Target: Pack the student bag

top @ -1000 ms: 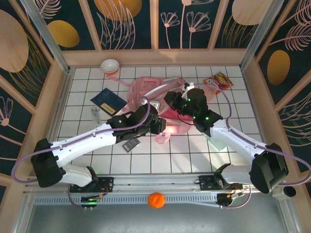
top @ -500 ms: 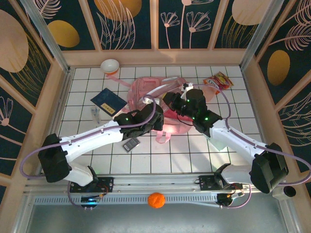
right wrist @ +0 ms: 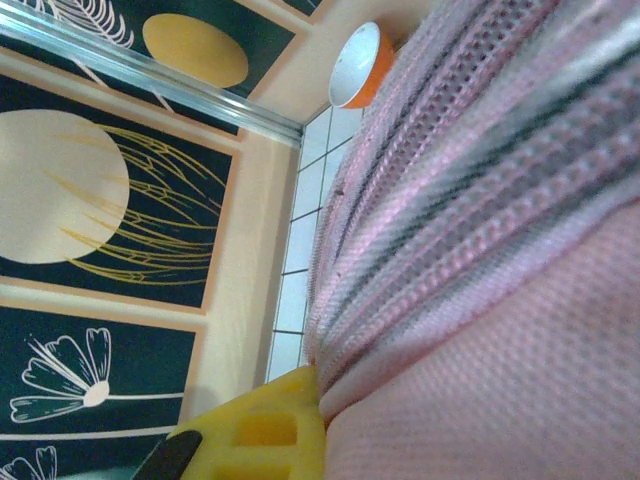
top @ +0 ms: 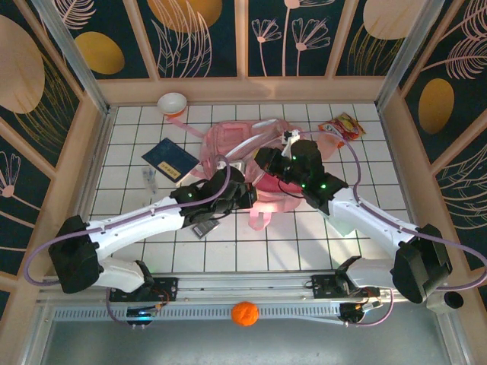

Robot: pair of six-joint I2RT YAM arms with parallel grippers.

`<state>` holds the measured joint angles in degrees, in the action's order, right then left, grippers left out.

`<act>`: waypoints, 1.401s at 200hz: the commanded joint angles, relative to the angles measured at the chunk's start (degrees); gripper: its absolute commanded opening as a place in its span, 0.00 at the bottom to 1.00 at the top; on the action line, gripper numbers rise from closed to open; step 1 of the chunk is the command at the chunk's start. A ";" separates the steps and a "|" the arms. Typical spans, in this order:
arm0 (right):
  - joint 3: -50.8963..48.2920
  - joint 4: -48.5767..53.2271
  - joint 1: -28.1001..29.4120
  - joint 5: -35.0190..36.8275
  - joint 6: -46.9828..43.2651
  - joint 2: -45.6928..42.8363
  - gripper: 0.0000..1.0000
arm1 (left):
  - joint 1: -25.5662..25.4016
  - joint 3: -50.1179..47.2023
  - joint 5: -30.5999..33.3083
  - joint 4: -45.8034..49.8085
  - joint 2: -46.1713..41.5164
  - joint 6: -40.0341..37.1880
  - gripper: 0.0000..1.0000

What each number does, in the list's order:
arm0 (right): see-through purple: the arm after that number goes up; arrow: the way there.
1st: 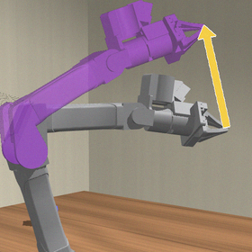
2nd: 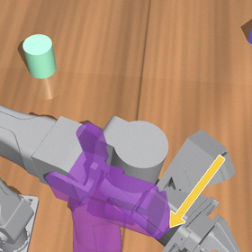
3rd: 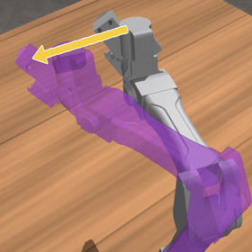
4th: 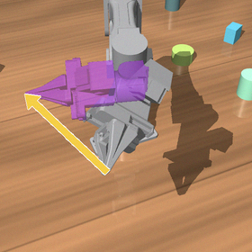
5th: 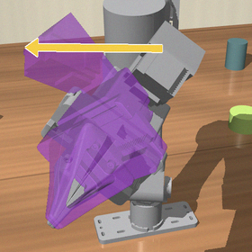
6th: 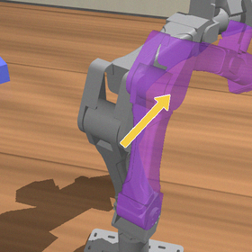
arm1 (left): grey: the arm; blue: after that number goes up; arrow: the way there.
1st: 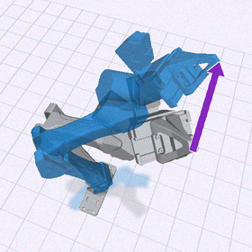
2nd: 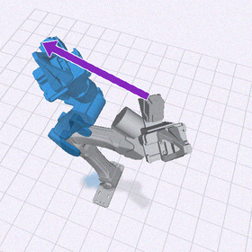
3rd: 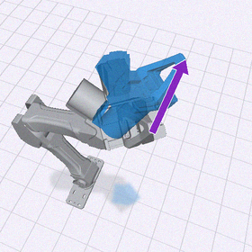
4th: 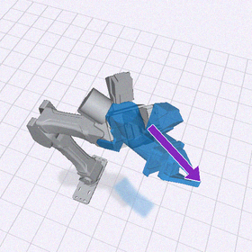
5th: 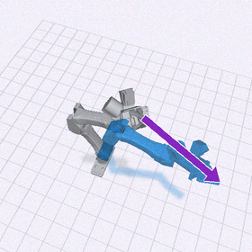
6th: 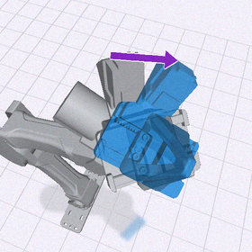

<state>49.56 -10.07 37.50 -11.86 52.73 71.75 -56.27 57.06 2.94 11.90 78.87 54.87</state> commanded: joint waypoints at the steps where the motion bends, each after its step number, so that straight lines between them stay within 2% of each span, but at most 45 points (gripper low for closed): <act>1: 0.61 -5.06 0.37 -4.13 -2.11 -2.31 0.00 | 1.43 -3.75 -4.92 -5.94 -2.58 4.48 0.00; 51: 1.55 -1.16 -1.14 -9.53 -4.65 -1.63 0.00 | 5.96 -6.67 -8.26 -6.17 -6.55 3.07 0.00; 89: 2.99 -0.10 -1.11 -15.32 -7.66 -0.52 0.00 | 6.70 -9.84 -16.84 -17.70 -6.62 8.85 0.00; 103: 2.99 -0.16 -1.09 -15.03 -7.47 -0.47 0.00 | 6.70 -10.12 -19.23 -20.08 -5.63 10.75 0.00; 130: 3.85 4.17 -1.91 -10.69 -6.70 -0.55 0.00 | 6.70 -9.40 -19.44 -19.07 -5.49 8.44 0.00; 174: 5.36 11.01 -2.67 -6.32 -10.13 -1.97 0.00 | 7.47 -8.42 -16.86 -12.57 -7.18 4.44 0.00; 211: 4.05 7.49 -5.60 -14.27 -10.42 -4.24 0.00 | 8.44 -5.30 -7.50 1.80 -7.75 -7.36 0.00; 242: 4.81 6.33 -5.85 -19.74 -9.84 -3.98 0.00 | 9.42 -4.67 -2.51 5.39 -8.29 -12.36 0.00; 248: 4.98 6.30 -7.57 -20.03 -9.58 -4.05 0.00 | 9.47 -4.59 -1.80 5.94 -8.29 -13.07 0.00; 280: 5.59 7.22 -8.48 -20.05 -9.42 -4.59 0.00 | 9.75 -3.71 2.50 9.26 -8.54 -16.62 0.00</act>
<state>52.12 0.40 29.87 -28.58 44.16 70.61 -47.72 51.79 -2.74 14.39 71.02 43.40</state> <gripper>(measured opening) 0.070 0.045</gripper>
